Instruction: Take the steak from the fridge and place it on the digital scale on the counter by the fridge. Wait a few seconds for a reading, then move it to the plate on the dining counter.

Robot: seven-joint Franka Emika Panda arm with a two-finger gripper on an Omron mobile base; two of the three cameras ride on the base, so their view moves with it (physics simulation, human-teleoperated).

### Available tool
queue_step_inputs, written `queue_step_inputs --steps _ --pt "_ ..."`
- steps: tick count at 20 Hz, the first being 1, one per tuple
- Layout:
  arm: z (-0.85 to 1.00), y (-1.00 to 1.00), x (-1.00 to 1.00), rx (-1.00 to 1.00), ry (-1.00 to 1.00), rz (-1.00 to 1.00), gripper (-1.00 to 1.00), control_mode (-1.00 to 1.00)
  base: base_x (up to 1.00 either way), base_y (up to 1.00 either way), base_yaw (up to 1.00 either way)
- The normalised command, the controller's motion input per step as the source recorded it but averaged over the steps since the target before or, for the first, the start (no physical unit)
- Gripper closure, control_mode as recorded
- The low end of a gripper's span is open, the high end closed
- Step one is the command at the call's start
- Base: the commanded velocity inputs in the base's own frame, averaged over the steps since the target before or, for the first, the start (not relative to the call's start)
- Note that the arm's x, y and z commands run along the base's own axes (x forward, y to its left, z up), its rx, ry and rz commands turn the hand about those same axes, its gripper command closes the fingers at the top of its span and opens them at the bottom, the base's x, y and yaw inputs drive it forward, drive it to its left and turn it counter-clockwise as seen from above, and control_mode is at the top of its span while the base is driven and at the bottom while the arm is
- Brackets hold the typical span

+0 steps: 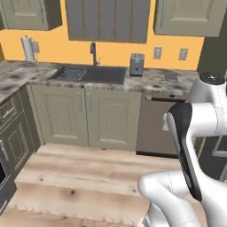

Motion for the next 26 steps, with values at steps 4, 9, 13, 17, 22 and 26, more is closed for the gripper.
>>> queue_step_inputs --steps 4,9,13,17,22,26 --pt "0.00 0.00 0.00 0.00 0.00 0.00 1.00 1.00 0.49 0.48 -0.74" --pt "0.00 0.00 0.00 0.00 0.00 0.00 1.00 1.00 0.66 0.50 -0.67" --pt "0.00 0.00 0.00 0.00 0.00 0.00 1.00 1.00 0.83 0.49 -0.58" --pt "0.00 0.00 0.00 0.00 0.00 0.00 1.00 1.00 0.94 0.50 -0.49" --pt "0.00 0.00 0.00 0.00 0.00 0.00 1.00 1.00 1.00 0.40 -0.30" --pt "0.00 0.00 0.00 0.00 0.00 0.00 1.00 1.00 0.97 0.43 -0.14"
